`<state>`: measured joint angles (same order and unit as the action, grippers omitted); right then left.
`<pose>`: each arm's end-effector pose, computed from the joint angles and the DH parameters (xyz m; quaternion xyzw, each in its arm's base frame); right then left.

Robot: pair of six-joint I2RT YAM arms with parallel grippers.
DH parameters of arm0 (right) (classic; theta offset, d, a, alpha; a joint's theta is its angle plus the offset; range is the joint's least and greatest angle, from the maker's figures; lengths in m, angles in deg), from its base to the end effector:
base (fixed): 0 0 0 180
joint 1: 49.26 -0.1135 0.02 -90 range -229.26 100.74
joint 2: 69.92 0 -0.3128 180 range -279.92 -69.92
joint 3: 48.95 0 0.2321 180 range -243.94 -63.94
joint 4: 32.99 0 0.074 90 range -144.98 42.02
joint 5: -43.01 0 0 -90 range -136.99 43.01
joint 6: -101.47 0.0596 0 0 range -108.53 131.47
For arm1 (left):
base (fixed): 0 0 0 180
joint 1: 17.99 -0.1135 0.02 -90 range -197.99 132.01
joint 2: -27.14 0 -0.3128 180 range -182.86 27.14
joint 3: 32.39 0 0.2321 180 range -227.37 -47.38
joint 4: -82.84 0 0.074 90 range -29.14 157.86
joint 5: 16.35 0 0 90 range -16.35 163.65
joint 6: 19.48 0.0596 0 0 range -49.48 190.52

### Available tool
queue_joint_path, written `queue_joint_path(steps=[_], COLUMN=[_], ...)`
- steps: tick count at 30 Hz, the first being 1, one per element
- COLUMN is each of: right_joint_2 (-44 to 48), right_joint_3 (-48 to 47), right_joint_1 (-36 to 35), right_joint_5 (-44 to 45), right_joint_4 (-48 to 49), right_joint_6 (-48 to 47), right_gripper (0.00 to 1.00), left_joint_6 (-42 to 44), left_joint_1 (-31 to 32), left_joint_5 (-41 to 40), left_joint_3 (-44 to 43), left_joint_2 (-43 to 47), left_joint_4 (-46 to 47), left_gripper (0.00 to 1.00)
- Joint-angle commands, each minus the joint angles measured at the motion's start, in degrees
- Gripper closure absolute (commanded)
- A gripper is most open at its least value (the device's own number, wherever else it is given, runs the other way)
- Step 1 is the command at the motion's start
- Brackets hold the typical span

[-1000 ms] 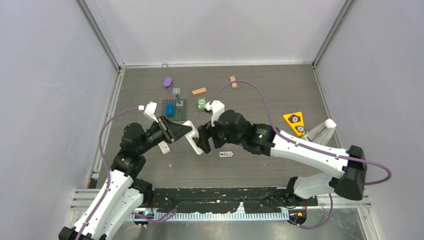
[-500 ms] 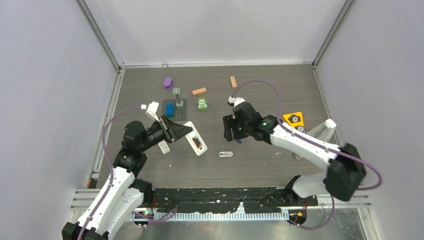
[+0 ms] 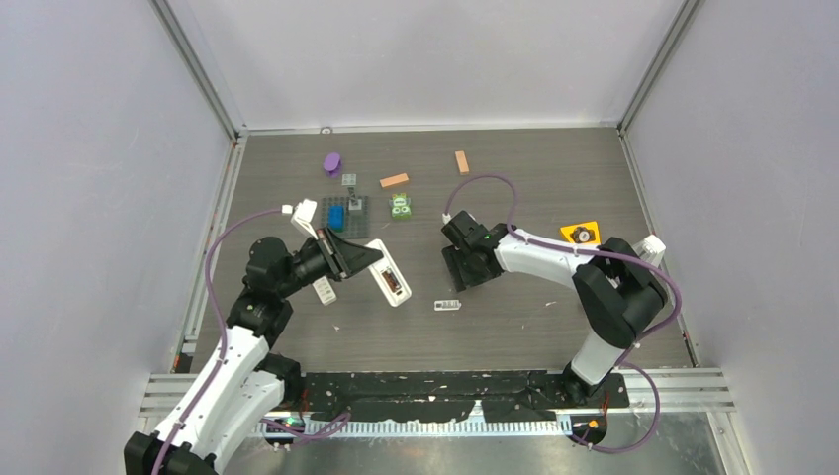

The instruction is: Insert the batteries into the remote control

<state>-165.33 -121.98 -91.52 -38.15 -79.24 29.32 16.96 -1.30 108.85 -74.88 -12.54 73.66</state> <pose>0.2375 0.2034 0.2128 -0.1932 0.9606 0.0270 0.1979 0.1176 -0.0711 0.3110 -0.0334 0.7377 -0.5500 0.3901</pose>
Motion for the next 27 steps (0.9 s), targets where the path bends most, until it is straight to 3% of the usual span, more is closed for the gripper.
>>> queue_joint_path(steps=[1,11,17,21,27], right_joint_2=[-1.55,-4.22,-3.58,1.08,16.80], right_joint_3=[-1.94,-2.86,-1.69,1.81,11.63], right_joint_1=[1.53,2.68,3.17,3.16,2.95], right_joint_5=[0.36,-3.52,-5.73,-11.89,-23.26], right_joint_4=[2.22,3.45,4.71,10.90,26.86], right_joint_6=[-1.59,-2.81,-3.05,-4.67,-7.19], right_gripper=[0.41,0.55,0.83,0.91,0.95], left_joint_6=[0.17,-3.13,-2.96,-2.86,-2.13], left_joint_1=[-0.42,-0.51,-0.58,-0.60,-1.03], left_joint_5=[1.25,3.21,3.52,3.73,3.39], left_joint_3=[-0.50,-0.78,-1.14,-1.12,-0.82], left_joint_2=[-0.99,-5.31,-6.46,-6.98,-6.62], left_joint_4=[4.47,11.42,12.12,12.30,11.95], left_gripper=[1.00,1.00,1.00,1.00,1.00])
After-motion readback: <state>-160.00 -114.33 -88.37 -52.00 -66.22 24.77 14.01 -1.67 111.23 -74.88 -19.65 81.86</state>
